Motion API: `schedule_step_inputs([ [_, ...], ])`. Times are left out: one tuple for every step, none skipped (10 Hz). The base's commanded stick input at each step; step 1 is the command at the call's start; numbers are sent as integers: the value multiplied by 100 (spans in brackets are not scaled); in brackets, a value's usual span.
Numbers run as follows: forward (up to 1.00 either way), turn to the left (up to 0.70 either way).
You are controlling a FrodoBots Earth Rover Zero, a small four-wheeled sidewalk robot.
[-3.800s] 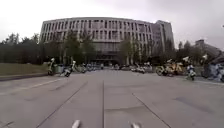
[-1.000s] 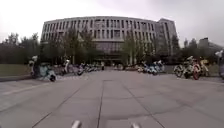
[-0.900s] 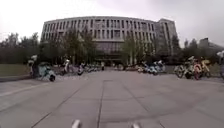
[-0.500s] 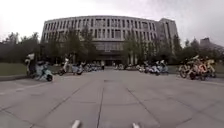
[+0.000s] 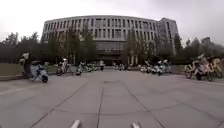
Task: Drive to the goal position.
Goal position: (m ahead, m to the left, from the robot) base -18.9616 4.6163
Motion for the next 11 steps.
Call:
schedule_step_inputs([
  [70, 0],
  [70, 0],
  [70, 0],
  [70, 0],
  [70, 0],
  [70, 0],
  [70, 0],
  [70, 0],
  [70, 0],
  [70, -26],
  [70, -35],
])
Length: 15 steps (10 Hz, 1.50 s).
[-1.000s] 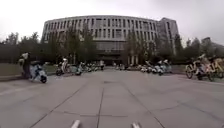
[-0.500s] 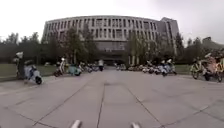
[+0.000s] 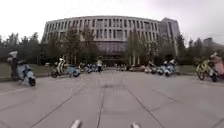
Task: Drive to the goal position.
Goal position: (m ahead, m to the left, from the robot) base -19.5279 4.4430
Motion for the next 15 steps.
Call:
schedule_step_inputs([
  [70, -35],
  [70, -28],
  [70, -8],
  [70, 0],
  [70, 0],
  [70, 0],
  [70, 0],
  [70, 0],
  [70, 0],
  [70, 0],
  [70, 0],
  [70, 0],
  [70, 0],
  [70, 0],
  [70, 0],
])
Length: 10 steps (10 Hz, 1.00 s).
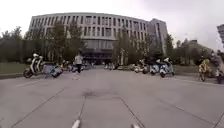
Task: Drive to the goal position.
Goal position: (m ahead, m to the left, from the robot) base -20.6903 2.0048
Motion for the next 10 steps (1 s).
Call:
schedule_step_inputs([
  [70, 0],
  [70, 0],
  [70, 0],
  [70, 0],
  [70, 0],
  [70, 0],
  [70, 0],
  [70, 0],
  [70, 0],
  [55, 0],
])
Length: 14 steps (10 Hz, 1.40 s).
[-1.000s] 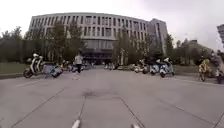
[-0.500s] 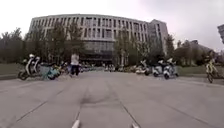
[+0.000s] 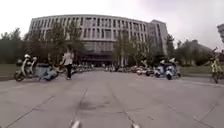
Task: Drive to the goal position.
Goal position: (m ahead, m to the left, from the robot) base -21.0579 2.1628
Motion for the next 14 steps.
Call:
schedule_step_inputs([
  [23, 0],
  [0, 0],
  [0, 0],
  [0, 0],
  [0, 0],
  [0, 0],
  [0, 0],
  [0, -22],
  [0, -68],
  [0, -70],
  [0, -70],
  [0, -70],
  [0, -70],
  [0, -70],
])
